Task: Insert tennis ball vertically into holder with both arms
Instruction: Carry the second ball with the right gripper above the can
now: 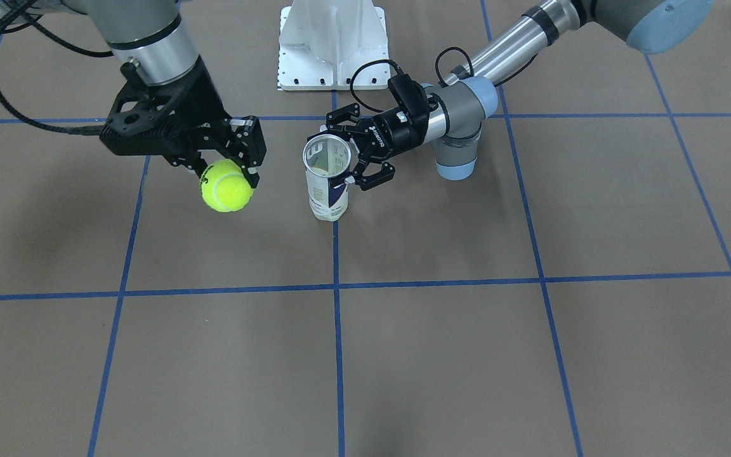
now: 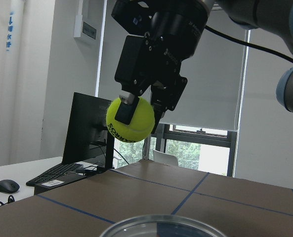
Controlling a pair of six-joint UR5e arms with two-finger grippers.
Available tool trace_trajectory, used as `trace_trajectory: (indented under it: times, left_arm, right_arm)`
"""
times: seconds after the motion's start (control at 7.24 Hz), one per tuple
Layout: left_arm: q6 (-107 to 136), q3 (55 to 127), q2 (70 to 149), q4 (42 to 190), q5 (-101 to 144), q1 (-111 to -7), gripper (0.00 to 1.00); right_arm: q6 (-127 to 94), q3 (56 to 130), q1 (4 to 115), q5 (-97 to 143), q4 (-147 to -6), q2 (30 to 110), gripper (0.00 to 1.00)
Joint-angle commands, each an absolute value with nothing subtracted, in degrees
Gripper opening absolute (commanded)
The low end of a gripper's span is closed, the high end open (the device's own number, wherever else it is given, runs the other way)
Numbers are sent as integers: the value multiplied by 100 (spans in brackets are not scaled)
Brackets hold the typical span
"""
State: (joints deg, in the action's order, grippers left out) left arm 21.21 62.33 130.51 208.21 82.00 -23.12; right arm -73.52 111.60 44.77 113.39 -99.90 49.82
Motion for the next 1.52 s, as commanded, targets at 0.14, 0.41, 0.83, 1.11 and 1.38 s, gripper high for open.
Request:
trace_trajectory:
  times: [0.14,0.41,0.83,1.11,1.38]
  left_arm:
    - [2118,6231,13052,20821,8200,-2276,84]
    - [2118,6231,13052,20821,8200,-2268,85]
    - [2118,6223,13052,20821,8200,-2268,84]
    - [2118,6223,13052,20821,8200,-2259,84]
    - [2118,6231,13052,20821,8200,-2250,85]
  right_arm:
    - [-7944,11540,3799,10952,-10959,4352,0]
    - [-8006,11531,3587,10802,-11074,4237,0]
    - [-8059,11417,3314,10512,-11100,4114,12]
    - [-8104,11120,3287,10485,-11101,3869,24]
    - [-8104,11083,3183,10276,-11101,3858,69]
